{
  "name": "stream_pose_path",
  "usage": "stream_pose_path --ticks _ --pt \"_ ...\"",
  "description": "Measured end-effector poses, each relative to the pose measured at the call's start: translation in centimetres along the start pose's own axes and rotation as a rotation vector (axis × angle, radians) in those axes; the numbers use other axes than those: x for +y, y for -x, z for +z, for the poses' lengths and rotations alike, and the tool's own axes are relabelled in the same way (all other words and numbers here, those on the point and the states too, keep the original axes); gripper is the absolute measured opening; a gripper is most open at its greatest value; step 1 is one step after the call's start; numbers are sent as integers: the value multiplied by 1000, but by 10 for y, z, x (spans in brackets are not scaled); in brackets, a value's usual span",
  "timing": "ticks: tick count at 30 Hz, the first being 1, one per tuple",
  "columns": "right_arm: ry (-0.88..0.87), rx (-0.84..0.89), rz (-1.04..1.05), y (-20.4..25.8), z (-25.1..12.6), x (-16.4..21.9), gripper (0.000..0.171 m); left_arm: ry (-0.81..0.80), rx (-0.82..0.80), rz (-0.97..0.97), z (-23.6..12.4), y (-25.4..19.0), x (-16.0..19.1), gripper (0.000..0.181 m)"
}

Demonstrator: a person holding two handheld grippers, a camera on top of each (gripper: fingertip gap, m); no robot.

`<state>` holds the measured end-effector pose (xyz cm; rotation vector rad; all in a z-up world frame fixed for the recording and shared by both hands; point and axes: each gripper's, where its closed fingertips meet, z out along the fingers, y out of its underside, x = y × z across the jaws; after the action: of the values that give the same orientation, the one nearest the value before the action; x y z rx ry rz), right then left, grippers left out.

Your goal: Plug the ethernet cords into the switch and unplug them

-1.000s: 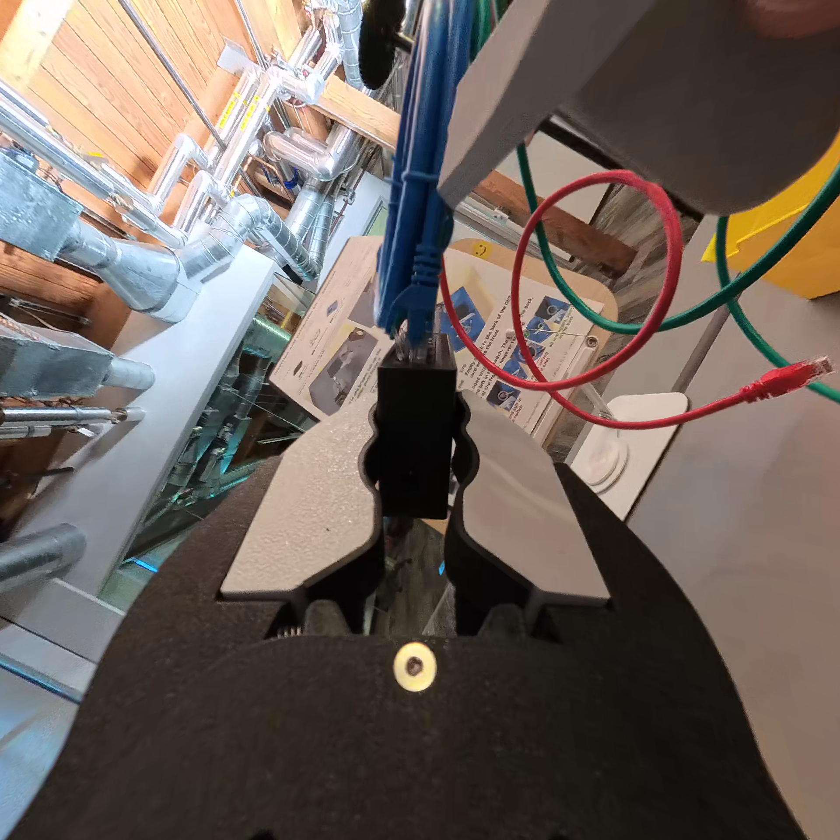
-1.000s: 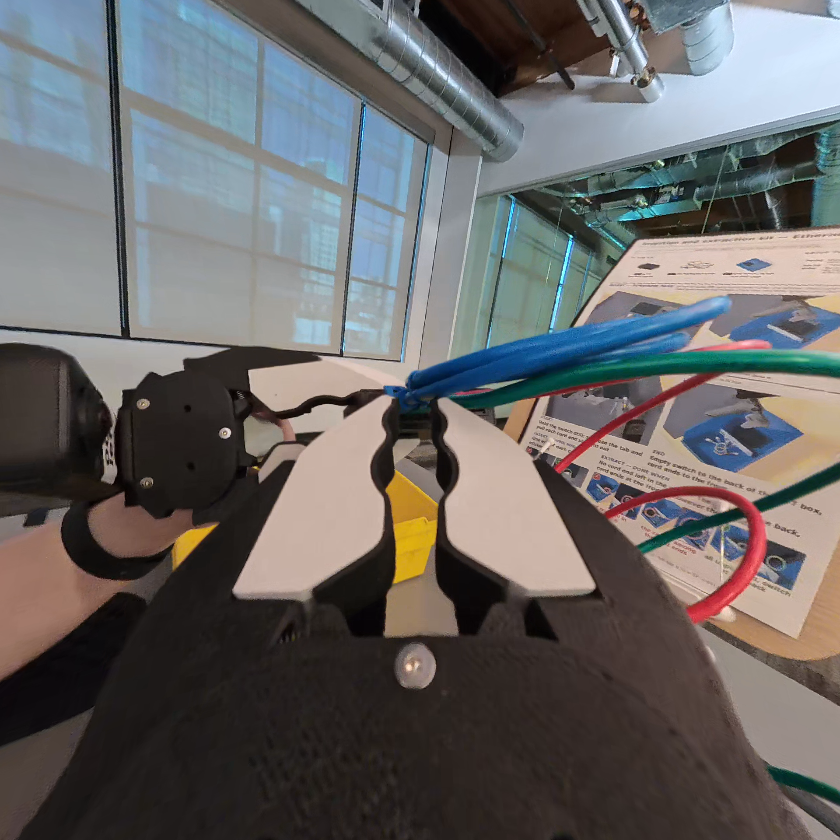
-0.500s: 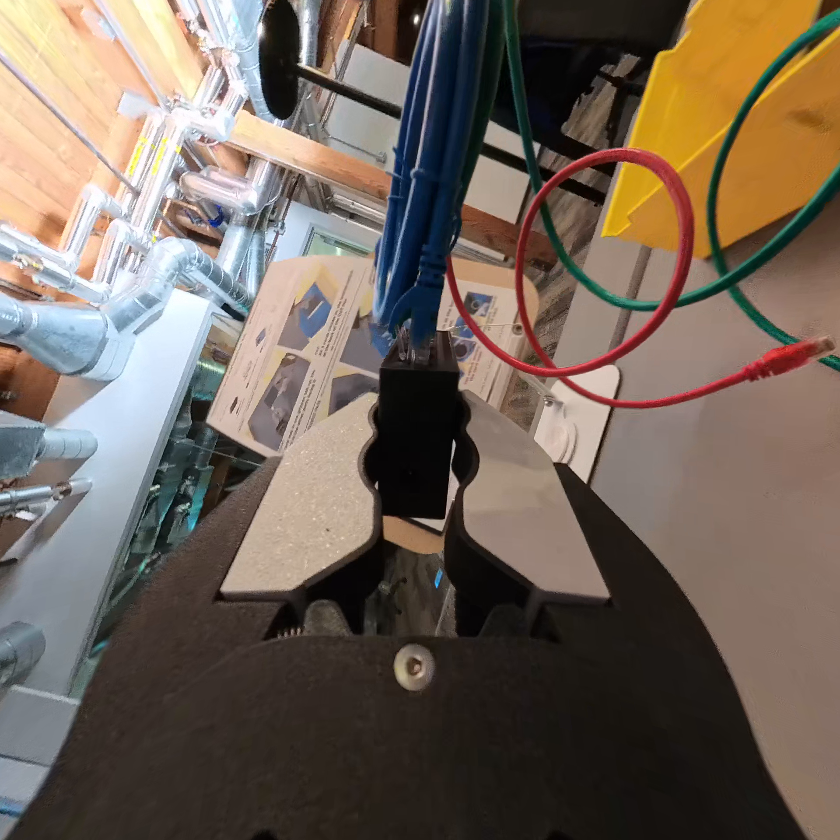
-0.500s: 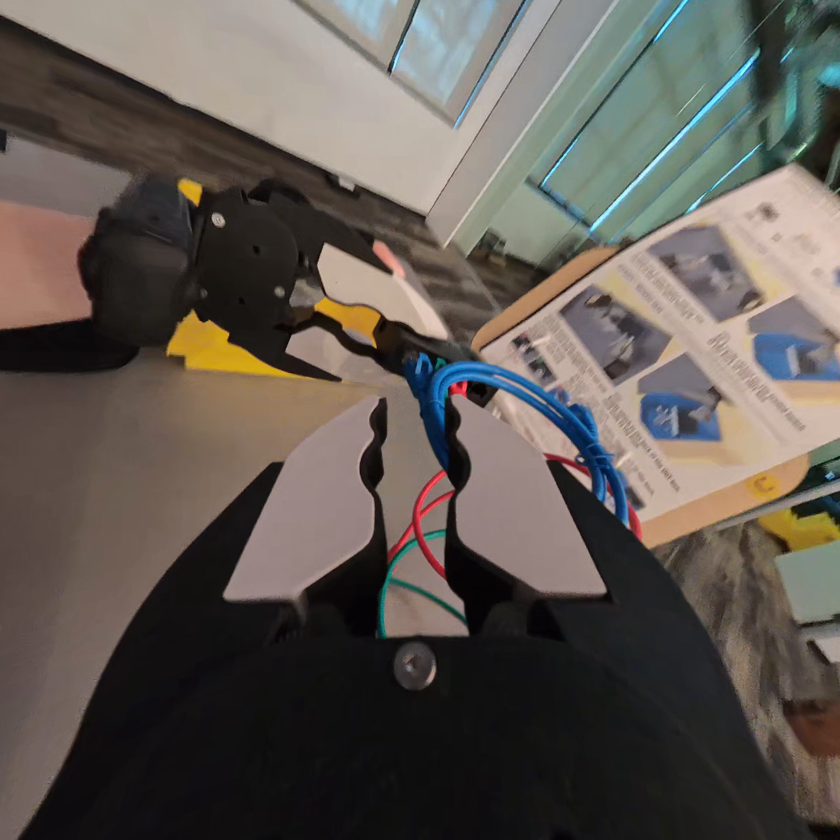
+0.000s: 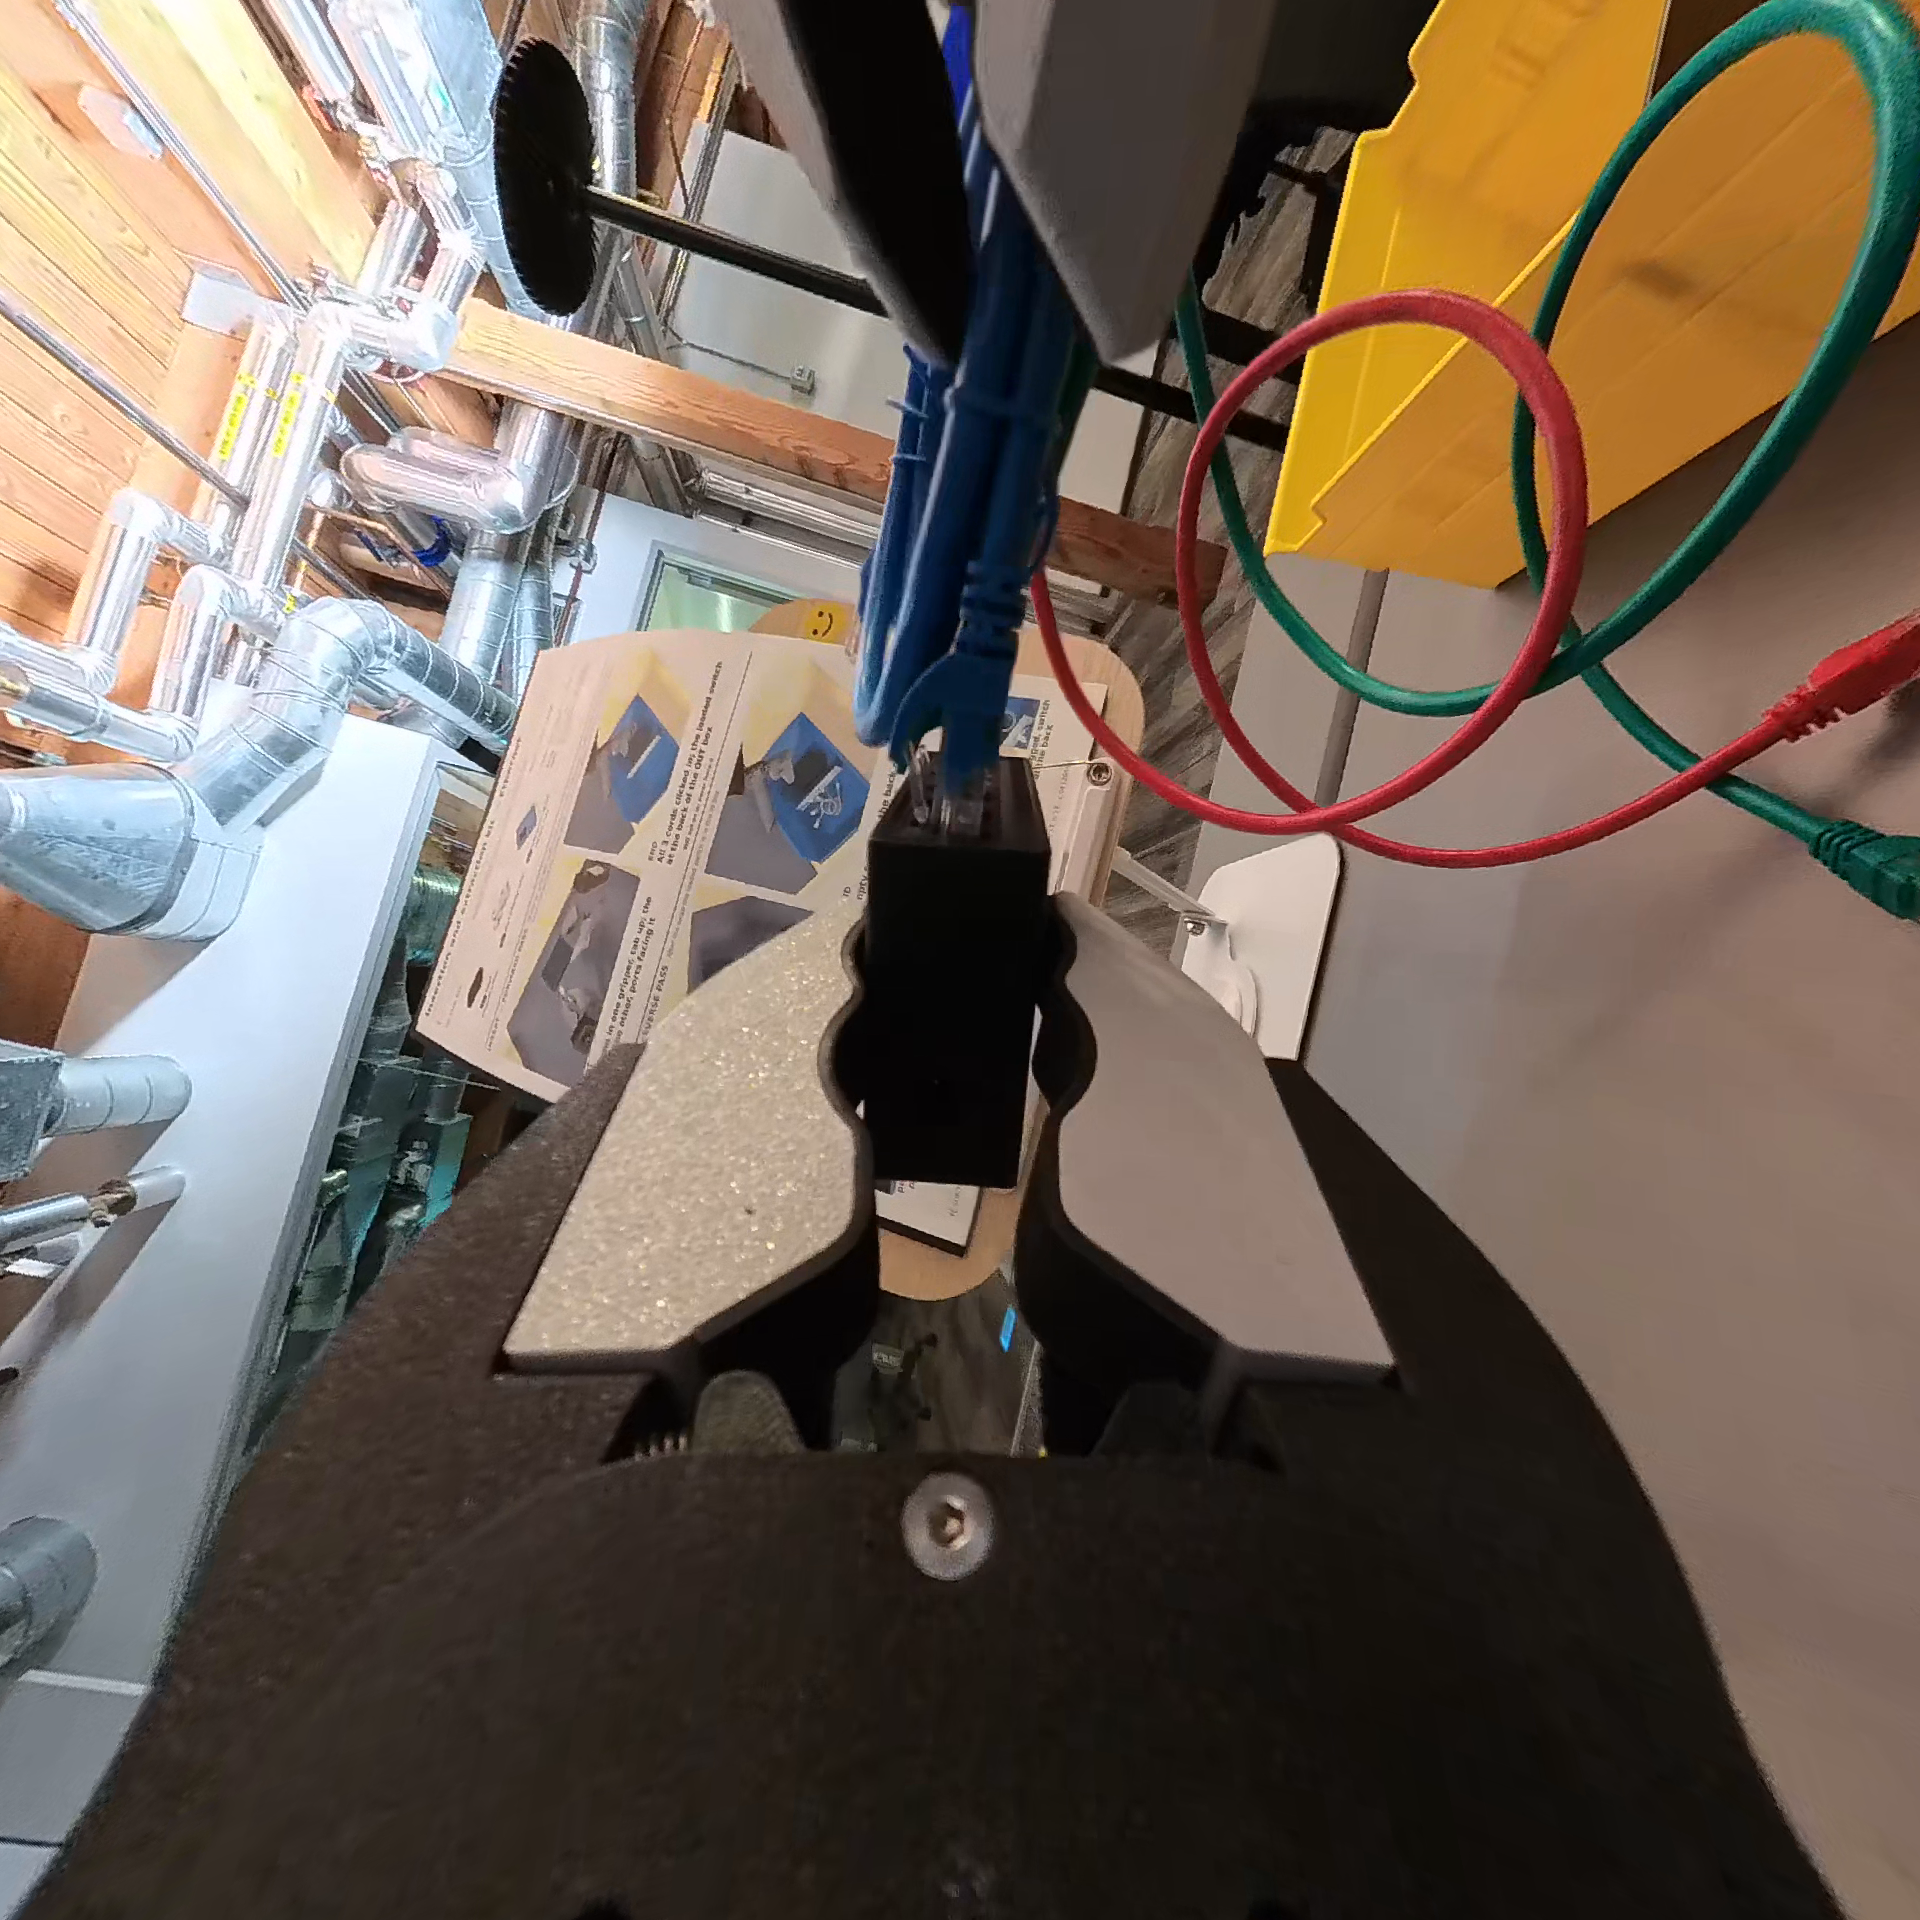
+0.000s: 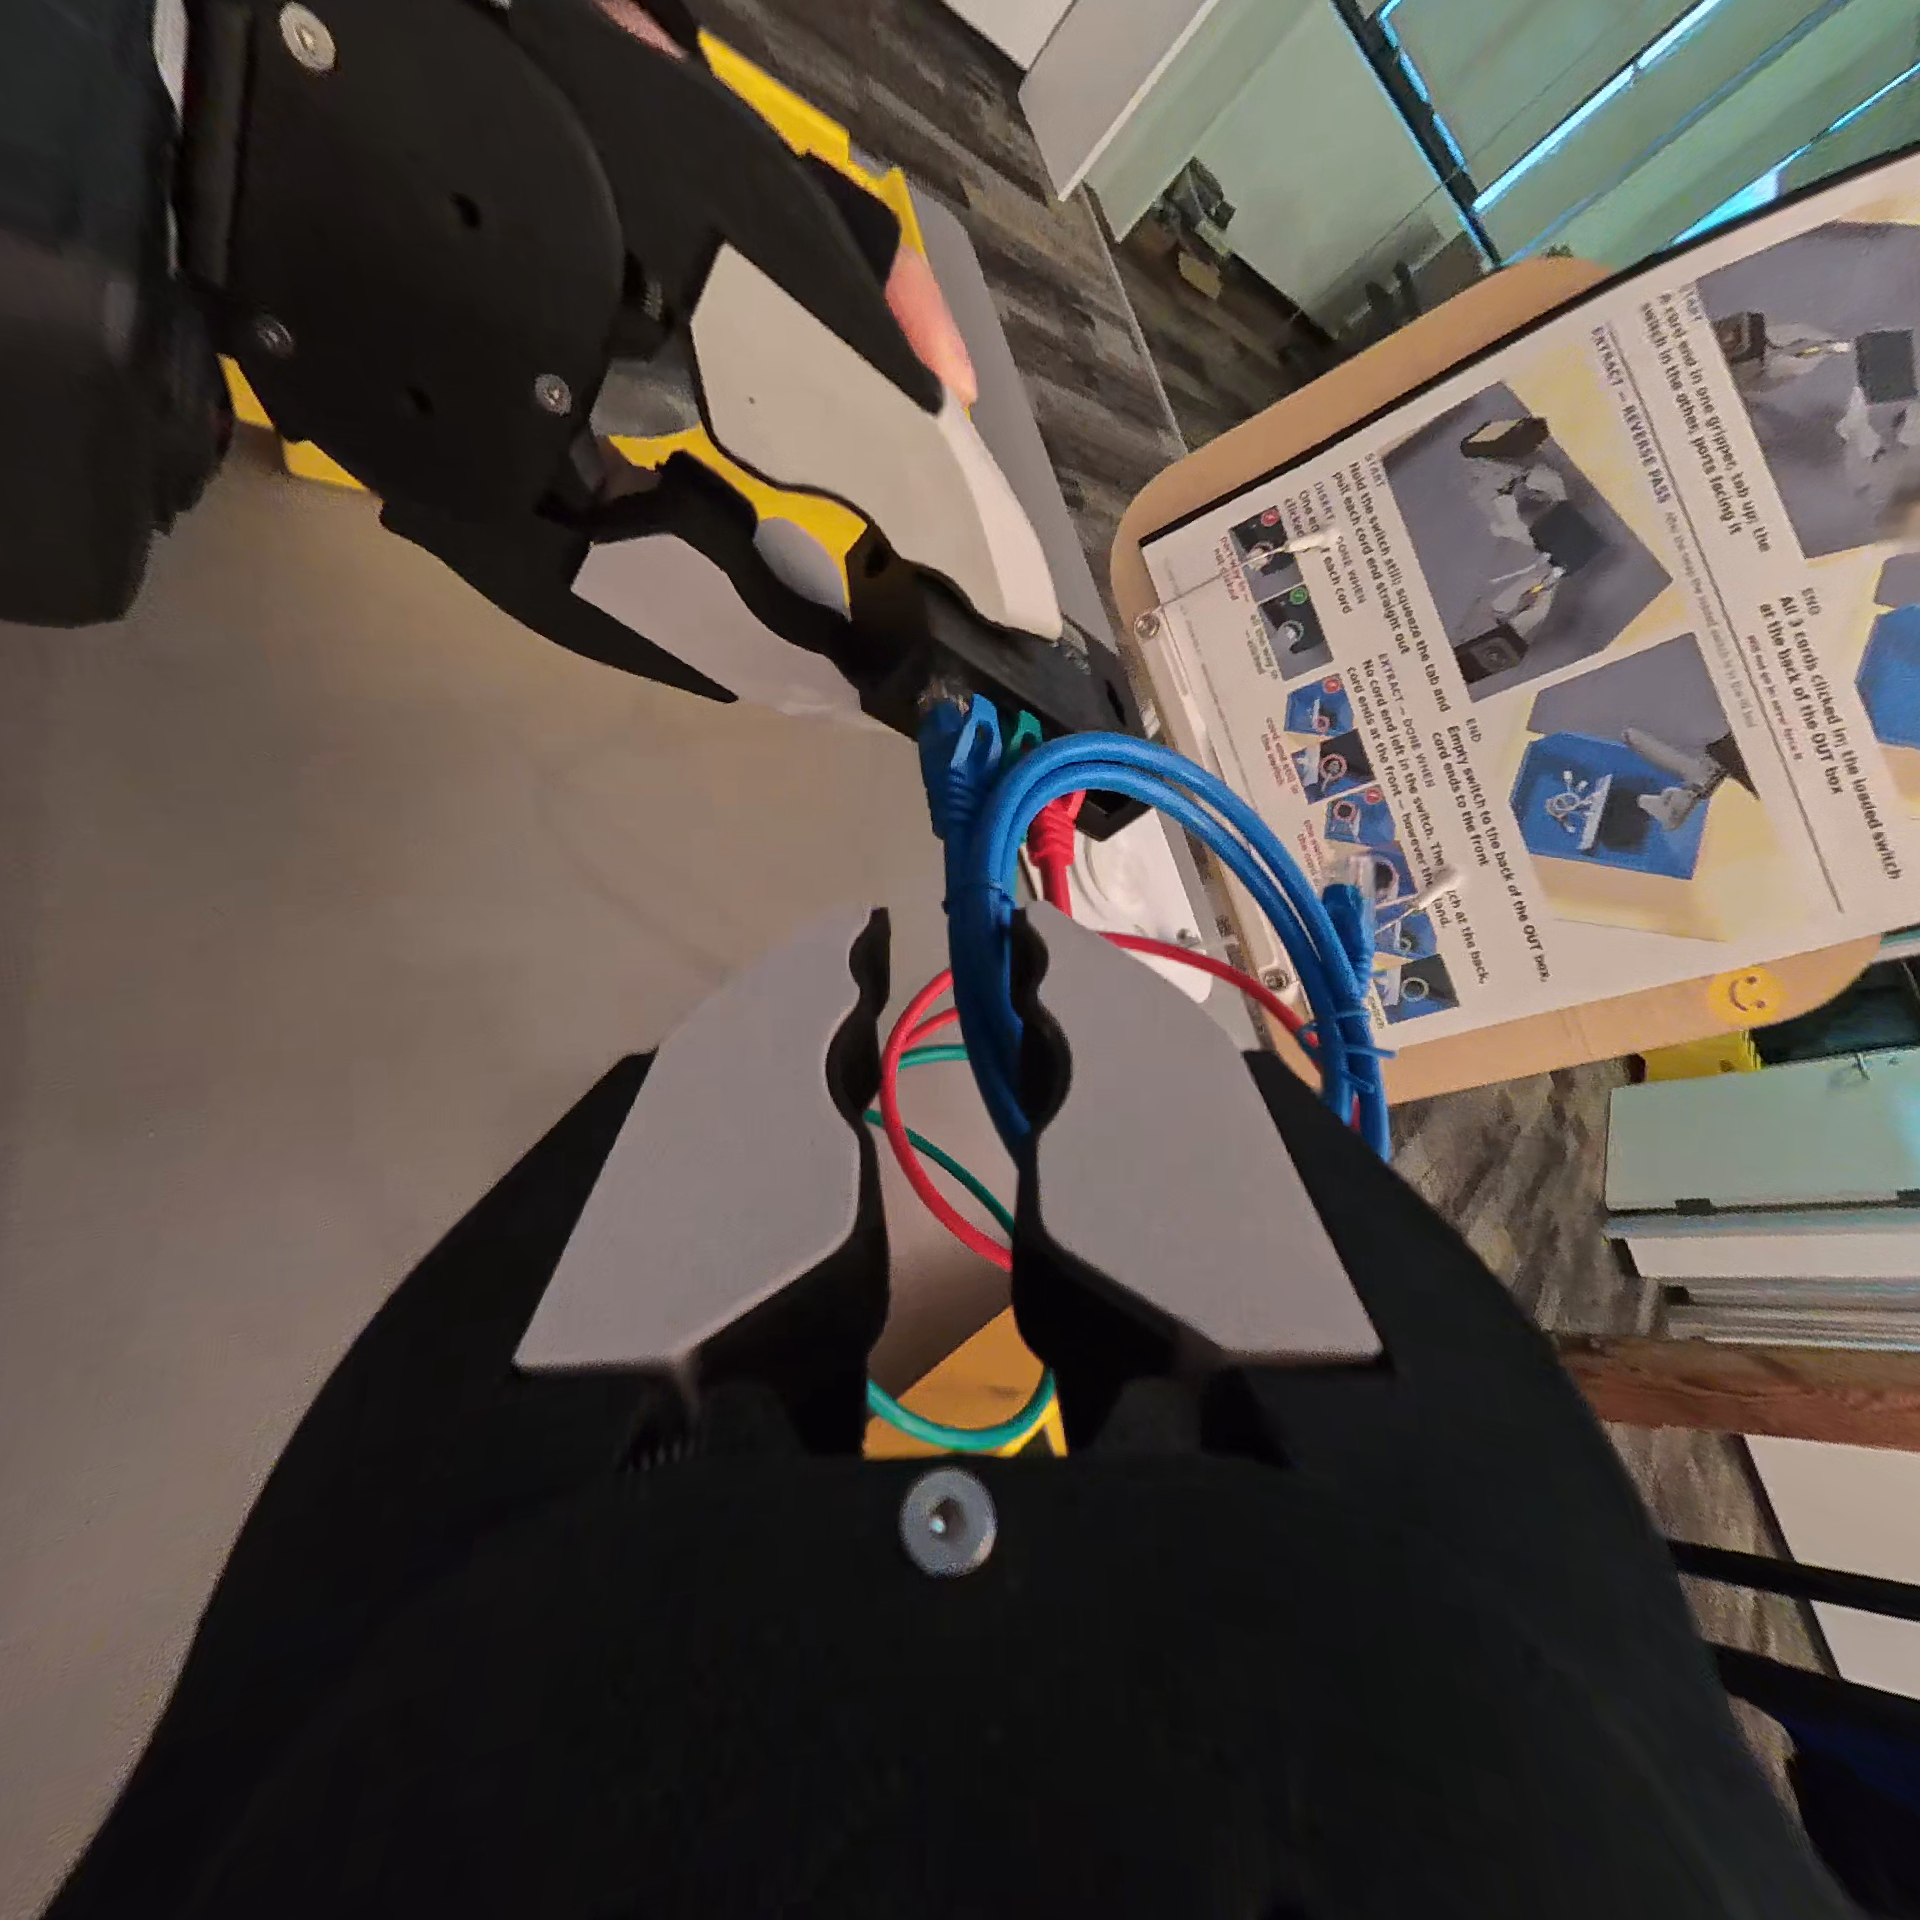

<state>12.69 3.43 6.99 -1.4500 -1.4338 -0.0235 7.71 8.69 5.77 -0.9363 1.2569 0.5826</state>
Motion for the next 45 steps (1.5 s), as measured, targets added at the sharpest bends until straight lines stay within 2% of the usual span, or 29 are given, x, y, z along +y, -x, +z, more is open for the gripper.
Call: stream_pose_path --ticks 4,11,24,27,39,45 --pt "33 -2 12 -1 4 6 14 -1 2 30 0 -3 -3 27" --pt "35 -38 44 1 12 12 14 26 0 52 3 -6 2 27" --pt "-6 -64 61 8 16 -6 10 69 -39 166 -2 2 11 27" --pt "-32 -116 60 20 19 -15 8 98 -47 205 -1 2 17 27" --pt "-47 51 80 6 30 -24 11 163 -142 142 -1 22 30 27" --pt "-59 52 109 5 35 -23 16 200 -153 164 0 24 34 27"
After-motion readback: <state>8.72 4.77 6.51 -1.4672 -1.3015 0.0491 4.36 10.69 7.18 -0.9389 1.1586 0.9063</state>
